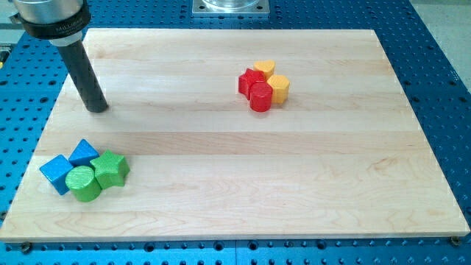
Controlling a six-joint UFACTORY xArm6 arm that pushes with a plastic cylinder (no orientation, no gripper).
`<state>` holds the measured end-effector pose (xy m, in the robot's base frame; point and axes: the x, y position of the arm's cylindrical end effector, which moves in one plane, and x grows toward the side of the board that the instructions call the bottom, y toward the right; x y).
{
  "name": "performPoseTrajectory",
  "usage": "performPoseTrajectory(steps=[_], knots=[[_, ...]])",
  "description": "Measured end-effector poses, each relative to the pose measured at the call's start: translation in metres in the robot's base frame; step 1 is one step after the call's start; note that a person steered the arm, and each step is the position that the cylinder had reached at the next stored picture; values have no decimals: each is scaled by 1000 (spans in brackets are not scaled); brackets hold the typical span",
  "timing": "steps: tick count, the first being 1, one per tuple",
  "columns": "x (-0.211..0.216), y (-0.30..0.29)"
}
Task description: Place your arm at the bottom left of the red circle
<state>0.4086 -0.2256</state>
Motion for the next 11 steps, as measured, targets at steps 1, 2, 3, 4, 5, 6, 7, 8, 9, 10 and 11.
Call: performPoseTrajectory(steps=[1,2,3,4,5,6,7,8,9,10,11], knots=[[44,55],[56,96],[59,119],[61,138],[61,138],[61,138],[61,147],[61,149],[61,163],[62,168],[62,168]])
